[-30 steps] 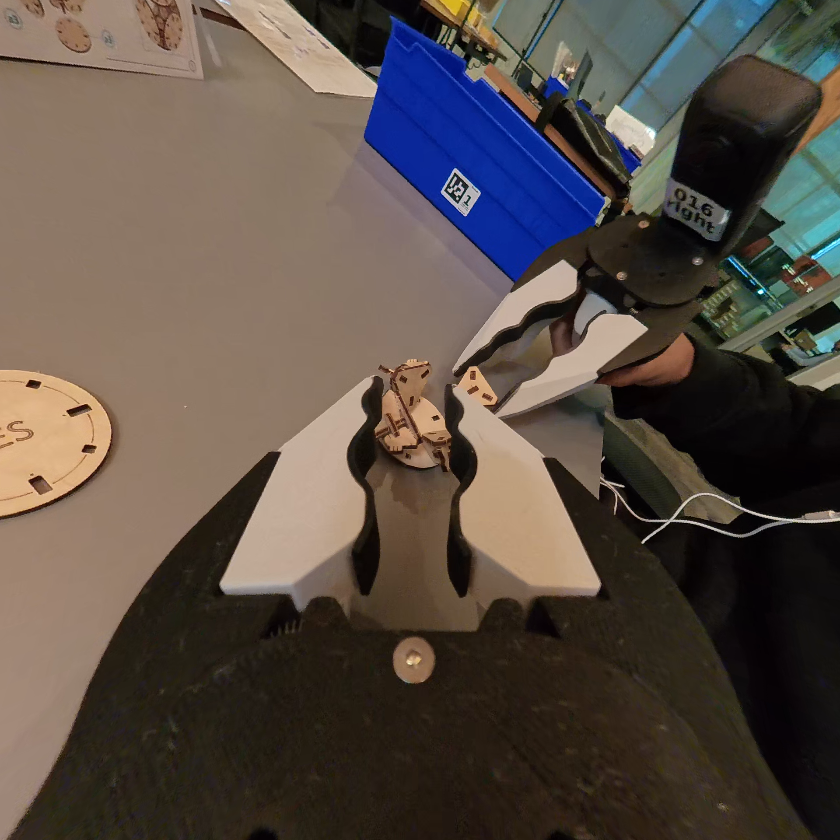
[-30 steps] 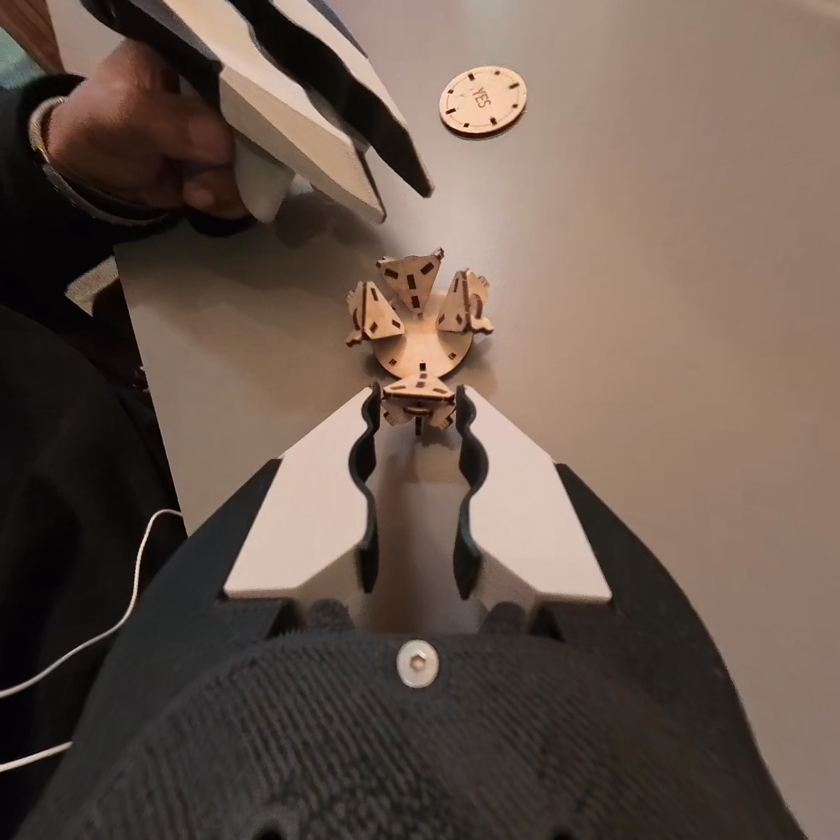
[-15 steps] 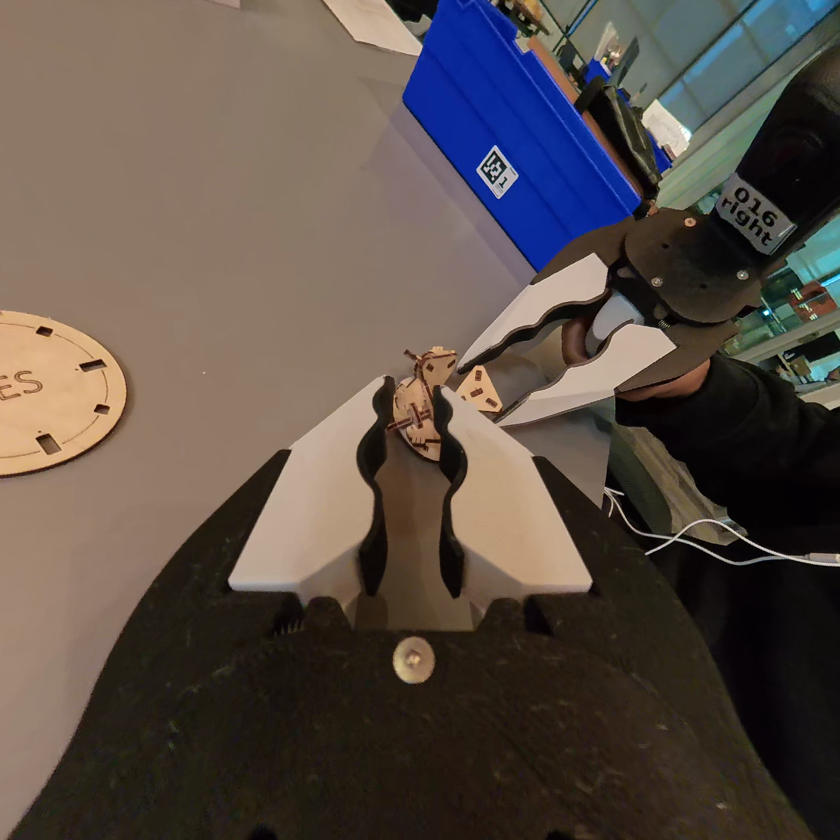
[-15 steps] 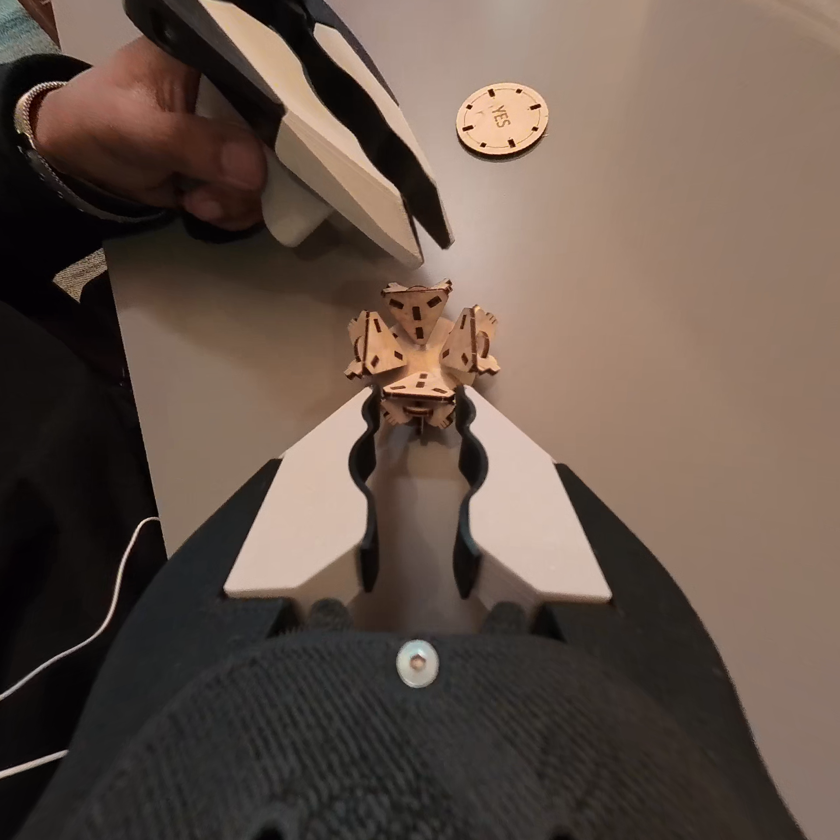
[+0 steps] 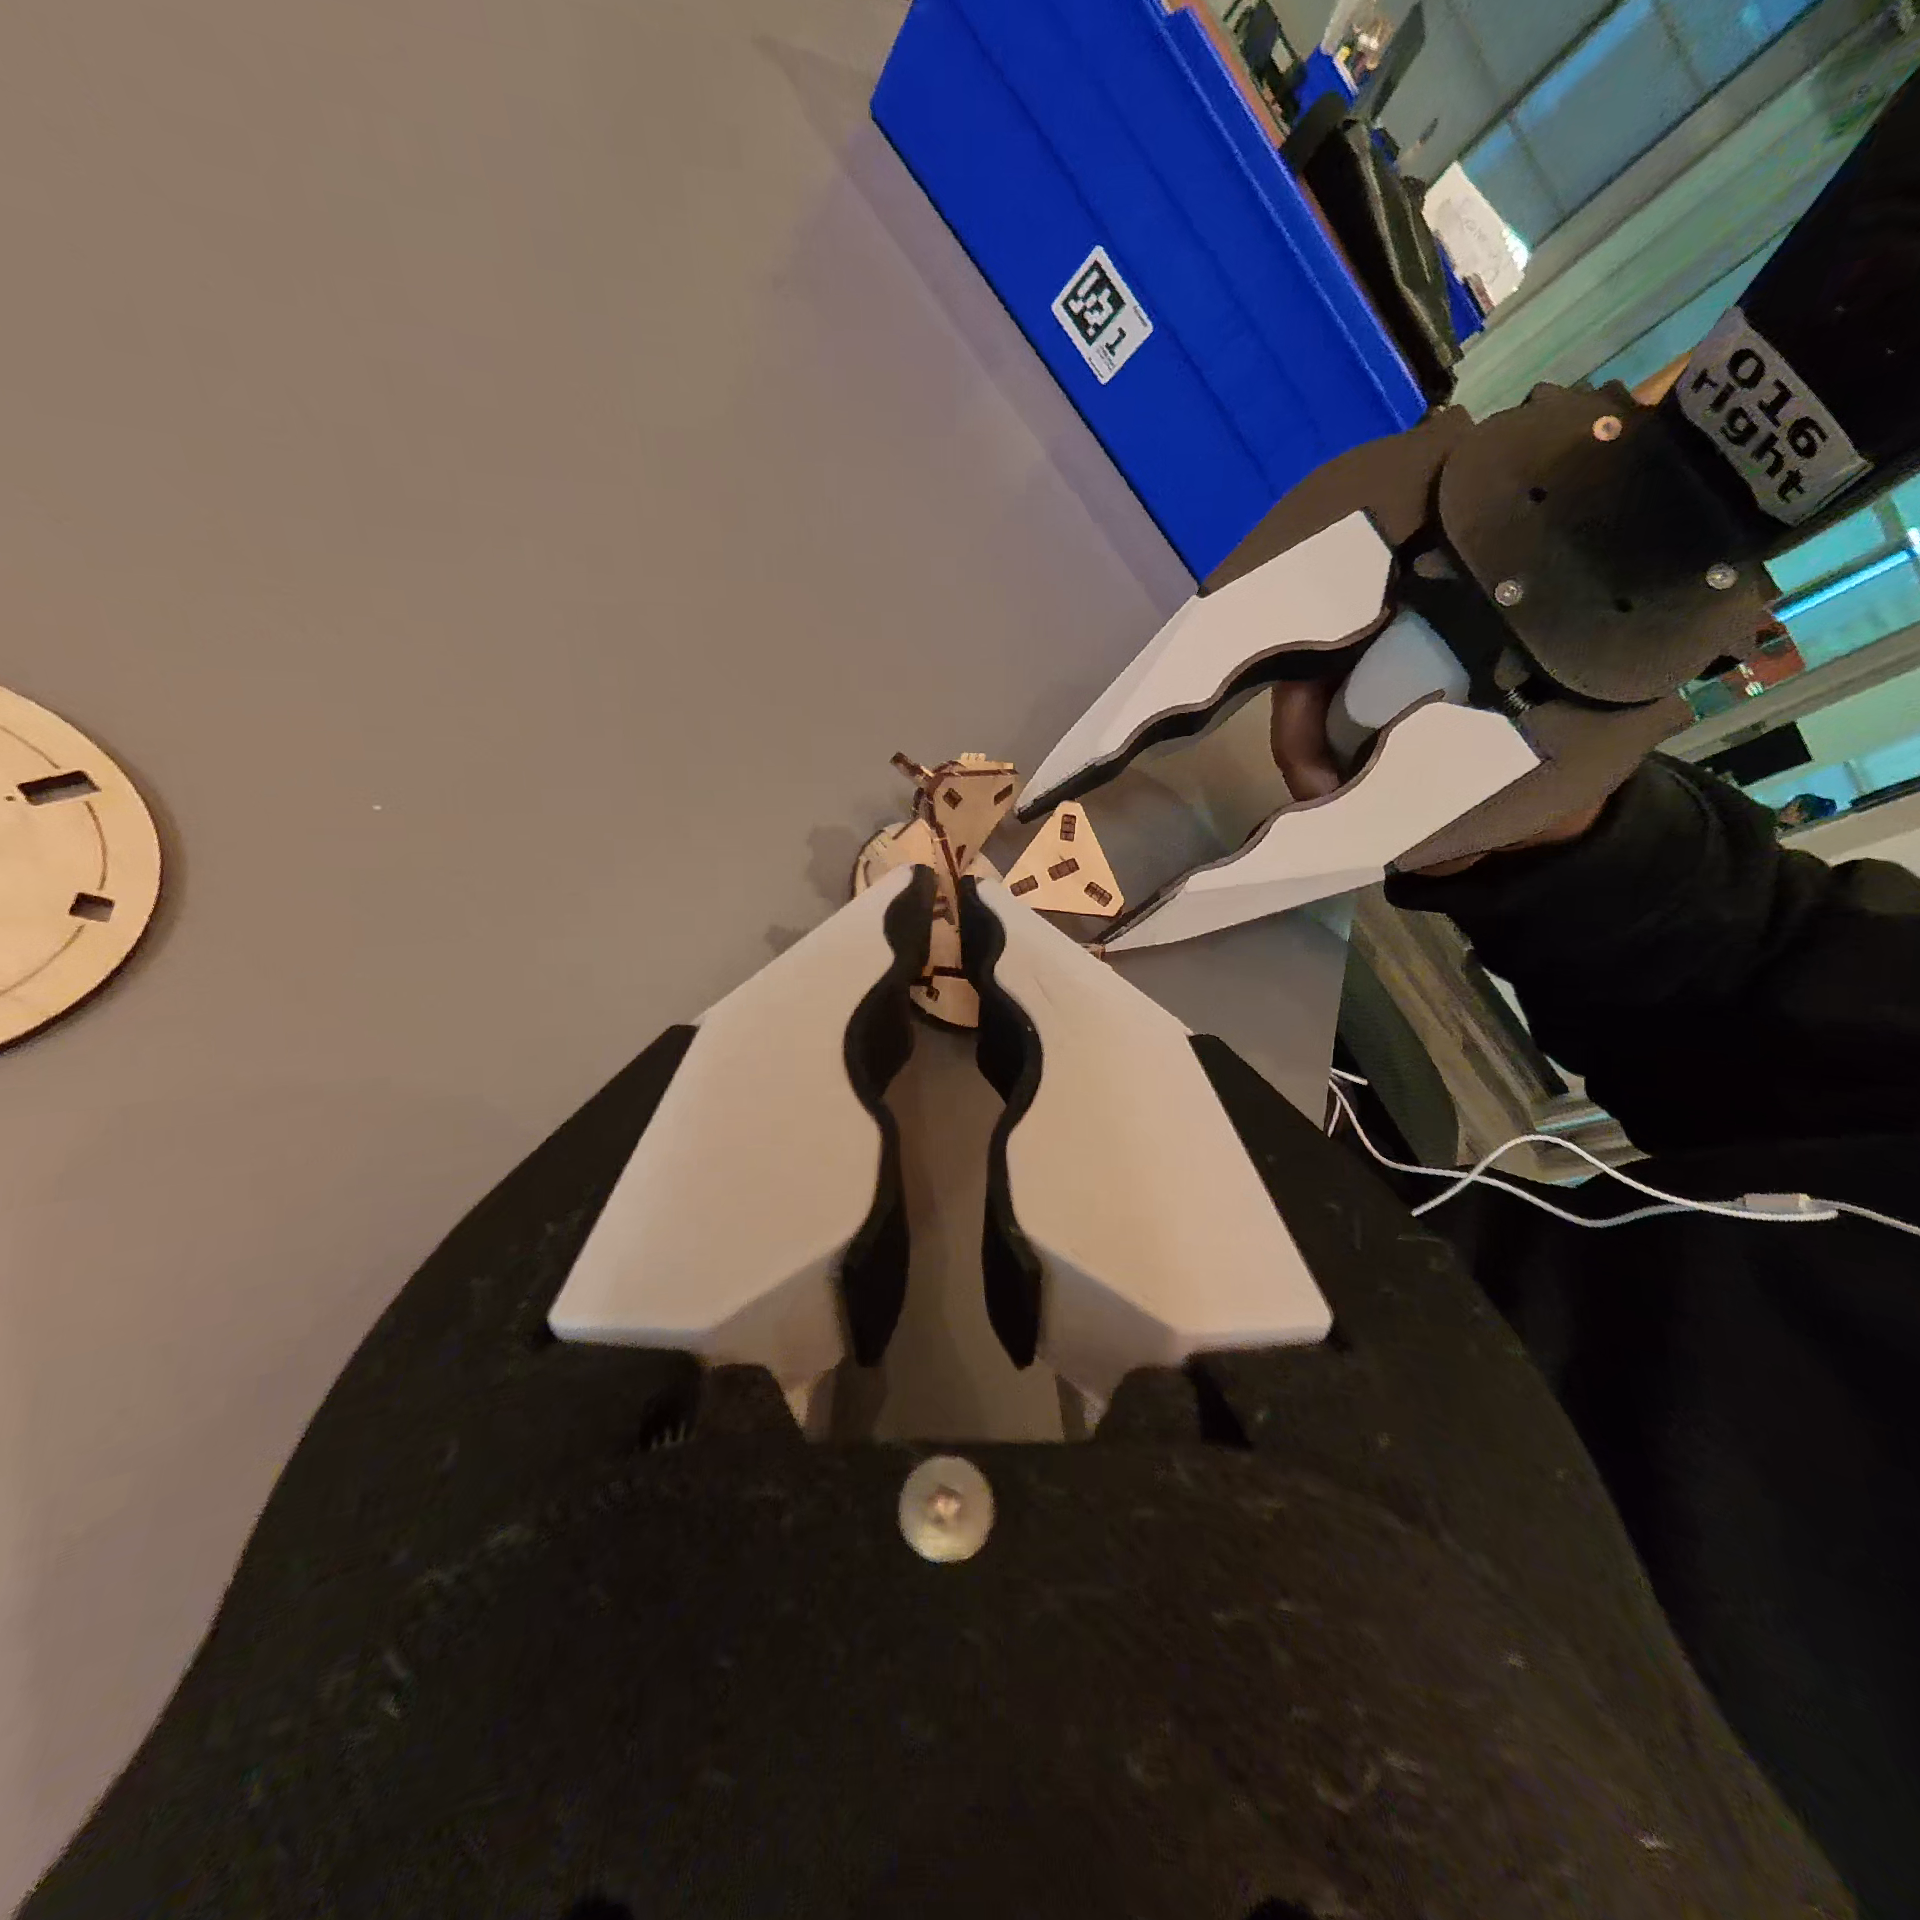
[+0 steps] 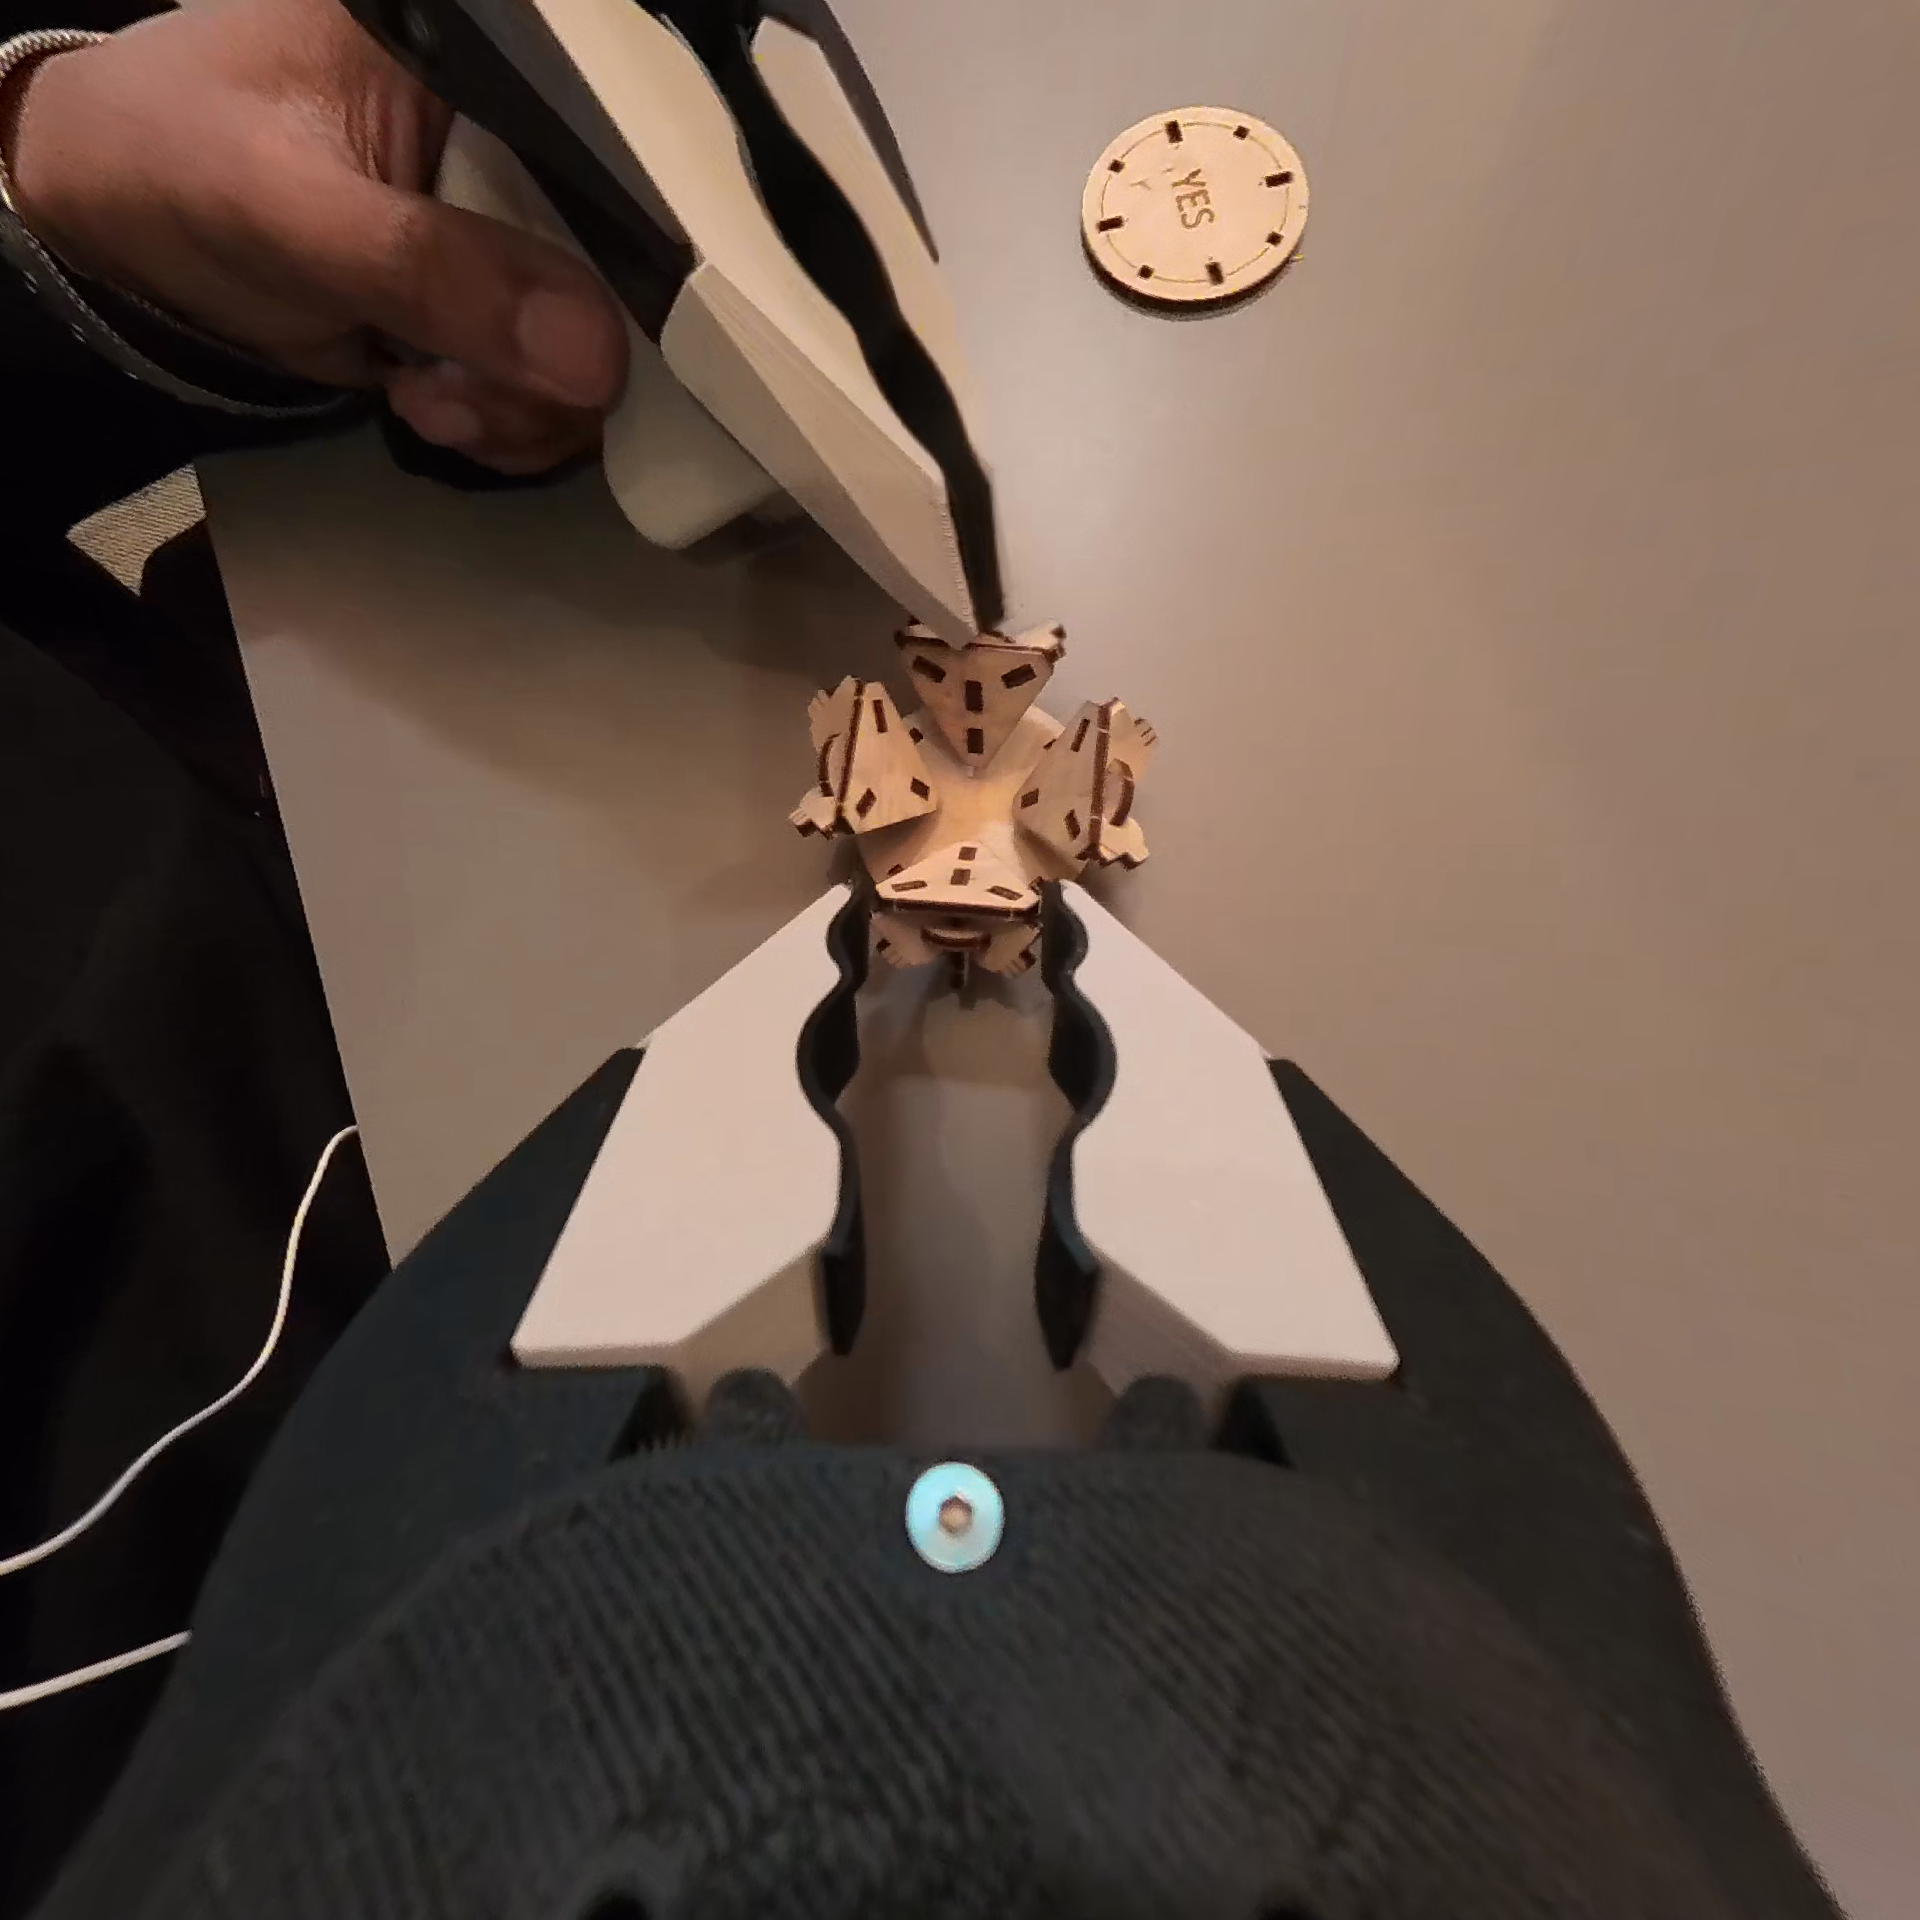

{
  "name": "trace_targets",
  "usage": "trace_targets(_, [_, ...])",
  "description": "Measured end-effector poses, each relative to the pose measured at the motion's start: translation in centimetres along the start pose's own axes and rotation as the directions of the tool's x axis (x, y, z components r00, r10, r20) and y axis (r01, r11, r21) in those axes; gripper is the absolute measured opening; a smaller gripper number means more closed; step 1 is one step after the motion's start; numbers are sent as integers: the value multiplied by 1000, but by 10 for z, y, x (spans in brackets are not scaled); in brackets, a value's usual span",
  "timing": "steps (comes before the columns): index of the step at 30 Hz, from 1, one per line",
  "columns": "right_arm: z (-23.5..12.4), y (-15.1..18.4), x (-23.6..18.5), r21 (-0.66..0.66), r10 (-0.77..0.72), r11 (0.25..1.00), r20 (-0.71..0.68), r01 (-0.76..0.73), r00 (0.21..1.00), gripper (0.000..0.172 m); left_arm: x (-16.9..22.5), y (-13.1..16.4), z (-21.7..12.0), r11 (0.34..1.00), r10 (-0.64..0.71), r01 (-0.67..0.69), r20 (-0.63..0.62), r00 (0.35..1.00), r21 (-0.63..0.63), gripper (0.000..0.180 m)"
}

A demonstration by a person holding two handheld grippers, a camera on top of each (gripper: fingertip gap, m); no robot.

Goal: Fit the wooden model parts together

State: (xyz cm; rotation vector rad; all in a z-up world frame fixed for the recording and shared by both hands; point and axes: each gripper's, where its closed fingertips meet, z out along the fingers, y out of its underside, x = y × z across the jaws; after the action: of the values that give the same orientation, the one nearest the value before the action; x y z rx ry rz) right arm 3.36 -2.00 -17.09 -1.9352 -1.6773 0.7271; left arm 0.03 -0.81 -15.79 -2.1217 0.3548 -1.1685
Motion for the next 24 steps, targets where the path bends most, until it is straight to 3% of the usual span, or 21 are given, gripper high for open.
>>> trace_targets(15, [2,-1,-3,-34,-76,997,-93,73,993,32,4,3,0,1000,-3,3,-17,1000,-6,0])
trace_targets(24, [2,-1,-6,-9,7,1000,-69,-8,998,32,5,4,-1,1000,7,-7,-10,1000,-3,0])
